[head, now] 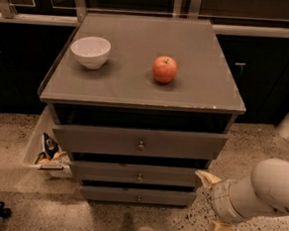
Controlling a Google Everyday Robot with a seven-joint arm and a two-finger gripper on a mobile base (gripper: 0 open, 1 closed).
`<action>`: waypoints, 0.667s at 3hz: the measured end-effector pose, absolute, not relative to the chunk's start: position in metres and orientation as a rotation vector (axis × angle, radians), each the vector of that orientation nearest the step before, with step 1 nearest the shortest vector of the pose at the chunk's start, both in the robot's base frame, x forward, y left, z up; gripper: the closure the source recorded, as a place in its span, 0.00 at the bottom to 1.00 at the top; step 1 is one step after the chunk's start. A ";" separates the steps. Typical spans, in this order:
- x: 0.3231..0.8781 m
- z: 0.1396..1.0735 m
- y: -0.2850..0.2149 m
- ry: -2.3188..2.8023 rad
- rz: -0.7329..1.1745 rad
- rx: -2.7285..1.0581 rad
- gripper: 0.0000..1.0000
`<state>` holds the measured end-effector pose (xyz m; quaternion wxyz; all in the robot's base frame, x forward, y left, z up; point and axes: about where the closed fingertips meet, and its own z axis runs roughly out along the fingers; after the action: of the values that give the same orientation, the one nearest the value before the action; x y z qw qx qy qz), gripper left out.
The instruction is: Open middle drawer
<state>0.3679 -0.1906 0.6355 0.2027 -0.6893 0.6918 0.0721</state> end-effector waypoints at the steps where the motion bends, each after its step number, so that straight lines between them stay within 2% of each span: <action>1: 0.389 0.603 -0.176 1.826 0.167 -1.938 0.00; 2: 0.389 0.603 -0.176 1.826 0.167 -1.938 0.00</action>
Offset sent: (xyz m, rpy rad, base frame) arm 0.0155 0.0127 -0.0274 0.0214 -0.0548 0.0462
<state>0.3888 -0.1756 0.6028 0.2347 -0.7061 0.6653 0.0609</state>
